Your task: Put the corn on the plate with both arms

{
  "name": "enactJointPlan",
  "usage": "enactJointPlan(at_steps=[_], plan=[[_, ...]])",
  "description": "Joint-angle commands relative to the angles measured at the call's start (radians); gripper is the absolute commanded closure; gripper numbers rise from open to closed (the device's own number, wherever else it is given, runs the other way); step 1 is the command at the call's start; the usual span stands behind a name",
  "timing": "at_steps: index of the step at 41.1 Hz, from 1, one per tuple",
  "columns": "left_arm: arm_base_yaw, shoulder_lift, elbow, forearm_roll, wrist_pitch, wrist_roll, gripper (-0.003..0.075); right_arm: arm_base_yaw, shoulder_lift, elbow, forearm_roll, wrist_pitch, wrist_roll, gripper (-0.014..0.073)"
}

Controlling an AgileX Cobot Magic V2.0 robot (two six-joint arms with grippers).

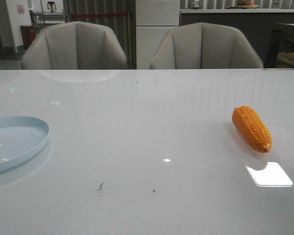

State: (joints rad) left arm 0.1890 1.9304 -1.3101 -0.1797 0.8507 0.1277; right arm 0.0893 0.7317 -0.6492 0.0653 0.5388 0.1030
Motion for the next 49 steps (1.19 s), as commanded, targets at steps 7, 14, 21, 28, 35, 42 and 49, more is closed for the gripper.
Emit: enactJointPlan(at_steps=[7, 14, 21, 28, 35, 42, 49], plan=[[0.0, -0.048, -0.031, -0.015, -0.015, 0.002, 0.0412, -0.003, 0.0, -0.036, -0.006, -0.077, 0.002, 0.0186], [0.0, -0.03, -0.031, -0.015, -0.015, 0.004, 0.0472, -0.003, 0.0, -0.036, -0.006, -0.077, 0.002, 0.0186], [0.0, -0.023, -0.031, -0.015, -0.015, 0.004, 0.0513, -0.003, 0.0, -0.036, -0.006, -0.077, 0.002, 0.0186], [-0.001, -0.023, -0.031, -0.015, -0.015, 0.006, 0.0628, -0.003, 0.0, -0.036, -0.006, -0.077, 0.002, 0.0189], [-0.013, -0.023, -0.031, -0.015, -0.024, 0.01, 0.0631, -0.003, 0.0, -0.036, -0.006, -0.077, 0.002, 0.0201], [-0.063, -0.023, -0.031, -0.064, -0.011, 0.091, 0.0631, -0.003, 0.0, -0.036, -0.006, -0.077, 0.002, 0.0201], [-0.154, -0.023, -0.031, -0.068, 0.01, 0.113, 0.0631, -0.003, 0.0, -0.036, -0.006, -0.077, 0.002, 0.0201]])
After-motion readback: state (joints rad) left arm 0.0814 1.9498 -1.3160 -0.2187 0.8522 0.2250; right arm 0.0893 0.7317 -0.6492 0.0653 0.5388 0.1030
